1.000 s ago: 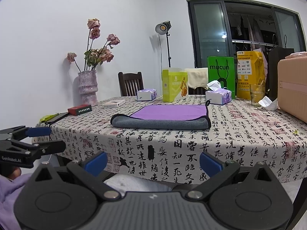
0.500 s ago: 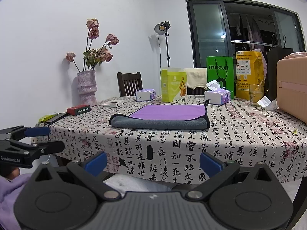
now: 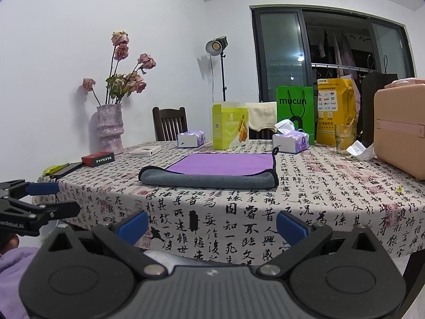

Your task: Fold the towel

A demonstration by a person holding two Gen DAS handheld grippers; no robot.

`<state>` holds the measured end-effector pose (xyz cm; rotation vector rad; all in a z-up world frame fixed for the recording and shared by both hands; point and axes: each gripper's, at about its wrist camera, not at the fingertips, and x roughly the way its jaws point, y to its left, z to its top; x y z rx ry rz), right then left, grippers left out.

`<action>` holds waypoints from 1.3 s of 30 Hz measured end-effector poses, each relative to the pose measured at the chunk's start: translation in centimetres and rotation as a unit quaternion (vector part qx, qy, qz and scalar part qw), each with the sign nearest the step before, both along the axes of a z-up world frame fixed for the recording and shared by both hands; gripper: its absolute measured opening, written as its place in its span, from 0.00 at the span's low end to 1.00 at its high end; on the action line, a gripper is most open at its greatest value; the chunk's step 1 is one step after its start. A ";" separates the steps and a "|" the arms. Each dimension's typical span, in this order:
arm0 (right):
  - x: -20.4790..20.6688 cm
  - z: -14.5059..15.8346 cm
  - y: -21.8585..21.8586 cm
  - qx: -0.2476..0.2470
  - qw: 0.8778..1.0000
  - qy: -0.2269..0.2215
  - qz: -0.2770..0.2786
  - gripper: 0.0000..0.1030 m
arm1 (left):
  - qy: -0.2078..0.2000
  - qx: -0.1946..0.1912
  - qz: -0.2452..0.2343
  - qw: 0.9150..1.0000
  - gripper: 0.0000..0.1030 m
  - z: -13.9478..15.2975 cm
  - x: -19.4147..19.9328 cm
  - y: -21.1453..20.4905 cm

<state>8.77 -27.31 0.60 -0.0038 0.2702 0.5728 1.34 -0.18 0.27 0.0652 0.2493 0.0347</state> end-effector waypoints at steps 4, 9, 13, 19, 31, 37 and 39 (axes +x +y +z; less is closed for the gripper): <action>0.2 0.0 0.1 -0.004 1.000 -0.012 -0.002 1.00 | -0.002 0.001 0.009 1.000 1.00 0.1 0.5 0.3; 0.8 0.0 0.3 -0.008 1.000 -0.023 -0.010 1.00 | -0.006 0.008 0.022 1.000 1.00 0.0 1.4 0.6; 1.4 0.0 0.1 -0.002 1.000 -0.026 -0.015 1.00 | -0.008 0.009 0.022 1.000 1.00 0.0 2.0 0.9; 2.5 0.0 0.4 0.002 0.999 -0.027 -0.023 1.00 | -0.010 0.008 0.028 1.000 1.00 -0.1 2.8 1.2; 3.9 -0.4 0.7 0.000 0.999 -0.034 -0.031 1.00 | -0.022 0.009 0.029 0.999 1.00 0.1 4.6 1.5; 5.0 -0.3 1.1 -0.009 0.997 -0.068 -0.026 1.00 | -0.019 0.004 0.030 0.999 1.00 -0.2 6.4 2.1; 5.8 -0.4 1.2 -0.013 0.997 -0.077 -0.022 1.00 | -0.016 0.005 0.040 0.999 1.00 -0.2 7.4 2.2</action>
